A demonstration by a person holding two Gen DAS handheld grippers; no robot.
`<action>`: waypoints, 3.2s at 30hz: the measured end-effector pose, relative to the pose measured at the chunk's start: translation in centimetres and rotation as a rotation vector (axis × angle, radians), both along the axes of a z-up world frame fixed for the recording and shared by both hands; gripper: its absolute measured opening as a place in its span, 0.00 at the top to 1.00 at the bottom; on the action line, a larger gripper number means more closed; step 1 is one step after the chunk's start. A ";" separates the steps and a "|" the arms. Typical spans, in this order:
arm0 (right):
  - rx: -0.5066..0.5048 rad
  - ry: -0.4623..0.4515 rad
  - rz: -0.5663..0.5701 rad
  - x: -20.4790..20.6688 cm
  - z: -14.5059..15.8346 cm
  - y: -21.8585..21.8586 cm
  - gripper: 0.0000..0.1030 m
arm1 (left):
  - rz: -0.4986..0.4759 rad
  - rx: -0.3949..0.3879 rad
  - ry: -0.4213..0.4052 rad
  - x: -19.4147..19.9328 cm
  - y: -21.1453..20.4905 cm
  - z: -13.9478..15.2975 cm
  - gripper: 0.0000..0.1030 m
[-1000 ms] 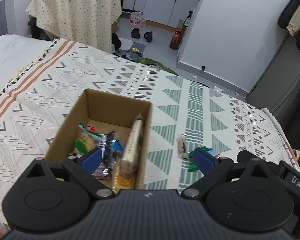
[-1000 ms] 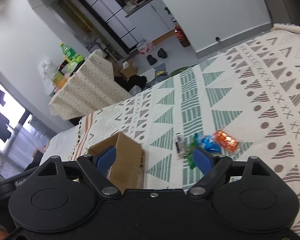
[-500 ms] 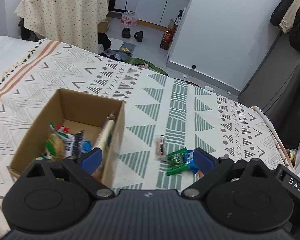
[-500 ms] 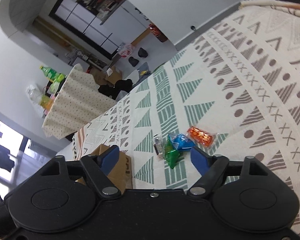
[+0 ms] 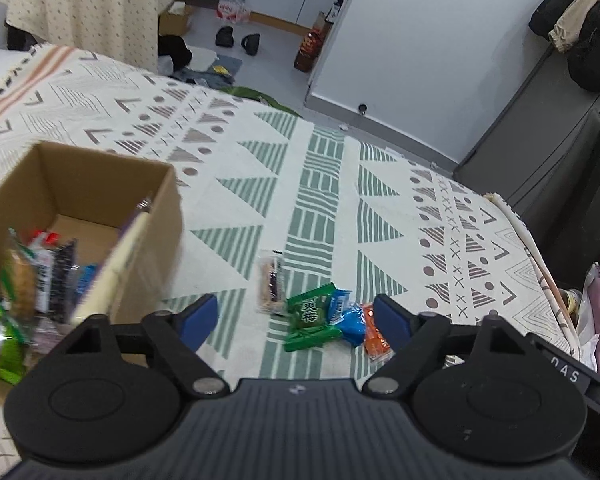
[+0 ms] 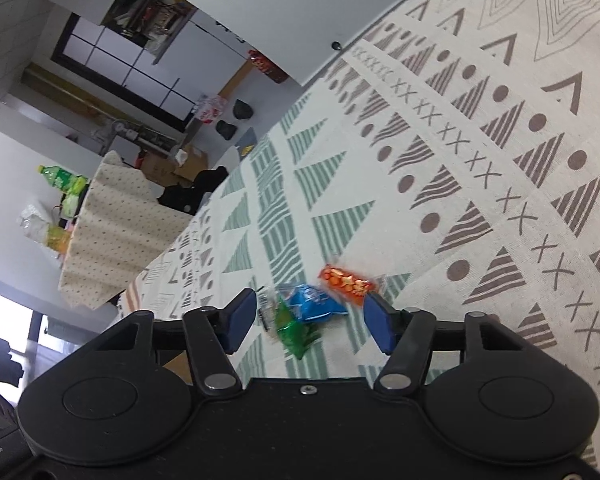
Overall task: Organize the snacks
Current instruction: 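Grasp the green candy with the left tool while the right grasps the orange candy, then carry the green candy into the box with the left tool while the right carries the orange candy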
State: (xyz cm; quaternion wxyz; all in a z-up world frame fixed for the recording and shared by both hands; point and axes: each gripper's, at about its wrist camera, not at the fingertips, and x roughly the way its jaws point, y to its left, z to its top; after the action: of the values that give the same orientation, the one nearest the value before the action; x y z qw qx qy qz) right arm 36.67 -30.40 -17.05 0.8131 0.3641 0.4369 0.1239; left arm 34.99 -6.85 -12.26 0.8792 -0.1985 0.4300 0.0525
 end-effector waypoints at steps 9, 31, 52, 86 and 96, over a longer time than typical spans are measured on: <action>-0.100 0.000 0.009 2.5 -2.2 0.9 0.49 | -0.002 -0.064 0.070 3.1 -0.1 -4.1 0.49; -0.284 -0.088 0.138 4.7 -4.8 4.4 0.50 | -0.011 -0.189 0.157 6.4 -0.4 -9.6 0.72; -0.343 -0.039 0.206 3.1 -3.3 5.5 0.81 | 0.011 -0.112 0.100 3.5 0.8 -4.8 0.75; -0.244 -0.286 0.294 -3.4 7.4 12.8 0.82 | 0.143 -0.005 -0.062 -5.1 10.0 5.6 0.74; -0.228 -0.333 0.335 -4.3 8.8 15.8 0.82 | 0.184 0.002 -0.095 -5.8 14.2 6.6 0.74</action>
State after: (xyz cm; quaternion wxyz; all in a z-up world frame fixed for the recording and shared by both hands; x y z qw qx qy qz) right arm 32.33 -14.61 -8.24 0.8777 0.1674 0.3624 0.2650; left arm 29.20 7.31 -5.69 0.8902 -0.2384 0.3678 0.1240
